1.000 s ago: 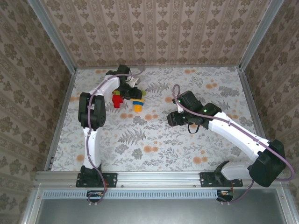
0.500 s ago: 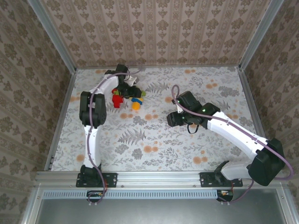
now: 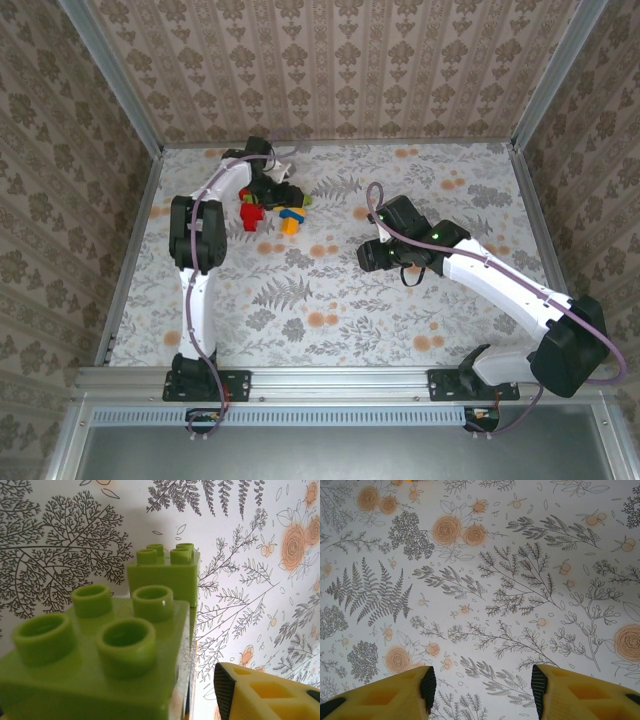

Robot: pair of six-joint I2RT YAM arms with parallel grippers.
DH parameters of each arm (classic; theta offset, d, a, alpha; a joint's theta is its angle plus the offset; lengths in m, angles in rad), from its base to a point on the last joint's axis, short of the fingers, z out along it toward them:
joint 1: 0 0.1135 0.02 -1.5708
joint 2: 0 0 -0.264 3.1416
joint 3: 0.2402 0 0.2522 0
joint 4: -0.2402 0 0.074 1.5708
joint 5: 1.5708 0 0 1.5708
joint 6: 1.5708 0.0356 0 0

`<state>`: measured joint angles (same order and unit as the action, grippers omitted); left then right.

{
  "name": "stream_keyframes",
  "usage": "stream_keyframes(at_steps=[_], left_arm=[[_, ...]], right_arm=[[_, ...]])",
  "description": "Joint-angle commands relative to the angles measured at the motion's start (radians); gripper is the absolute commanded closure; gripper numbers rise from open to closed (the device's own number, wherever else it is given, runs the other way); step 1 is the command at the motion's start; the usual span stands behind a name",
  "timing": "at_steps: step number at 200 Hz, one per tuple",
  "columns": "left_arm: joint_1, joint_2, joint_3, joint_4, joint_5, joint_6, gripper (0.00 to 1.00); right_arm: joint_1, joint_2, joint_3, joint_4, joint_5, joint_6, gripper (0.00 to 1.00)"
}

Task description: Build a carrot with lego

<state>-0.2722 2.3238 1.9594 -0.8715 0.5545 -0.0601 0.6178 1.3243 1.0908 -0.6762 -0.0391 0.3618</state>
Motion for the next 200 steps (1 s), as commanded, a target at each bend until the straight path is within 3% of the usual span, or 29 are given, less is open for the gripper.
stream_keyframes(at_steps=[1,62,81,121,153,200], left_arm=[[0.011,0.016,0.027,-0.011,0.03,0.011,0.41],[0.016,0.003,-0.002,0.004,0.033,0.012,0.23],[0.021,-0.008,-0.022,0.02,0.035,0.01,0.0],[0.034,-0.058,-0.075,0.033,0.004,0.018,0.0],[0.039,-0.284,-0.217,0.078,-0.122,-0.024,0.0],[0.037,-0.801,-0.52,0.233,-0.149,-0.093,0.0]], right_arm=[[-0.003,0.003,-0.012,0.018,-0.013,-0.013,0.44],[-0.003,0.003,-0.014,0.017,-0.007,-0.013,0.44],[-0.003,0.004,-0.015,0.016,-0.002,-0.013,0.44],[-0.003,0.013,-0.013,0.015,0.007,-0.015,0.44],[-0.003,-0.016,-0.017,0.016,0.08,-0.03,0.43],[-0.012,-0.11,-0.035,0.028,0.291,-0.038,0.18]])
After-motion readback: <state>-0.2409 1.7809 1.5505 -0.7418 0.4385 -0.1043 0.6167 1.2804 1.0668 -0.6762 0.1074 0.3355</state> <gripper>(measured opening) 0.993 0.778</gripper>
